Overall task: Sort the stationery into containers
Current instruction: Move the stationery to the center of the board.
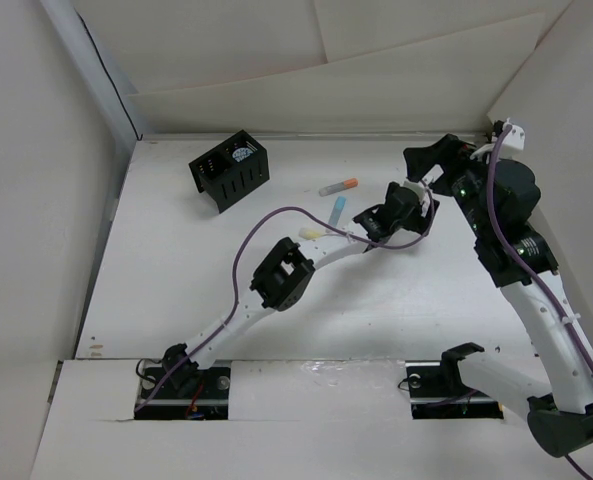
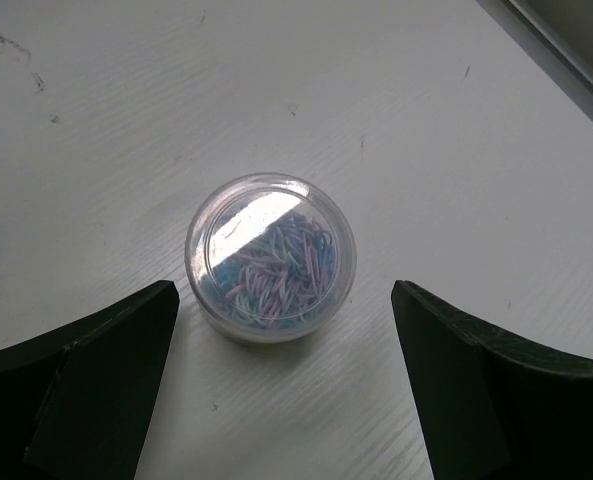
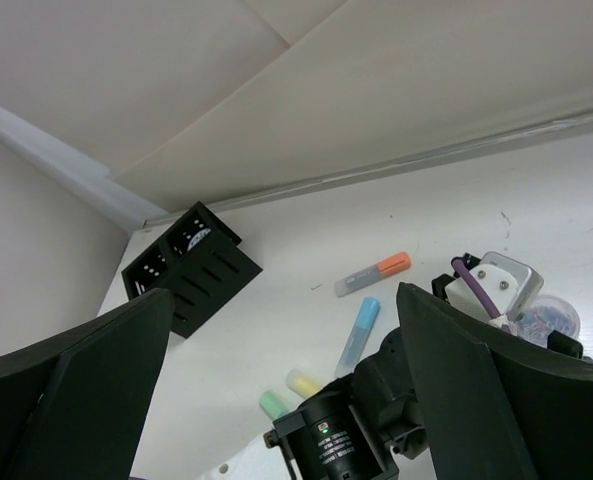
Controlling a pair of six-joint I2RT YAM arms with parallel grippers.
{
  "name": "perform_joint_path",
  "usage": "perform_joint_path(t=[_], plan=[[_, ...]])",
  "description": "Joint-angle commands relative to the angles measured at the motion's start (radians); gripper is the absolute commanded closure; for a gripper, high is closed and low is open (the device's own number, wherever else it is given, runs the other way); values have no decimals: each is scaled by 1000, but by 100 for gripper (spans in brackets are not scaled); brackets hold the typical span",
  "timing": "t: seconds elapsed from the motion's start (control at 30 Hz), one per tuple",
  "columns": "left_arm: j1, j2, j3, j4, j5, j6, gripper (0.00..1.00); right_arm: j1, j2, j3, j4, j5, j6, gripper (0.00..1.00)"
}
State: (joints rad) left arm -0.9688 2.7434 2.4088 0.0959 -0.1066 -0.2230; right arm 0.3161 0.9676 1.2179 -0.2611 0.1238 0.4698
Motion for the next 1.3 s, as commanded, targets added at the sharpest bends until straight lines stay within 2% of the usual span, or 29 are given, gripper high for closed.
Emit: perform_joint_path(t=[0.0,0.17,0.27,0.53,0.63,0.67,0.8,1.0,1.13,1.27], plan=[[-5,-2,75,76,-38,-18,15,9,-4,22,52,-42,-16,1],[-5,19,85,85,-65,-38,23,9,-4,22,52,-52,-25,1],[-5,19,95,85,-65,-38,32,9,-15,22,52,-52,-25,1],[-5,7,92,64,-65,-29,46,9,-46,22,43,-52,-34,1],[-5,-63,-17,64,-74,-18,53,9,-56,22,43,-52,-34,1],[-5,-89,-110,100,-74,-18,54,9,-56,22,43,-52,-34,1],[-5,-221,-310,162,-108,-18,64,9,-56,11,43,-52,-34,1],[-5,-390,-506,197,-156,-18,70,9,-75,-20,34,-52,-34,1],[-5,-474,-664,249,-166,-30,70,9,-84,-40,34,-52,-34,1],[-5,-519,-743,286,-166,-50,70,9,-84,-49,34,-52,-34,1]])
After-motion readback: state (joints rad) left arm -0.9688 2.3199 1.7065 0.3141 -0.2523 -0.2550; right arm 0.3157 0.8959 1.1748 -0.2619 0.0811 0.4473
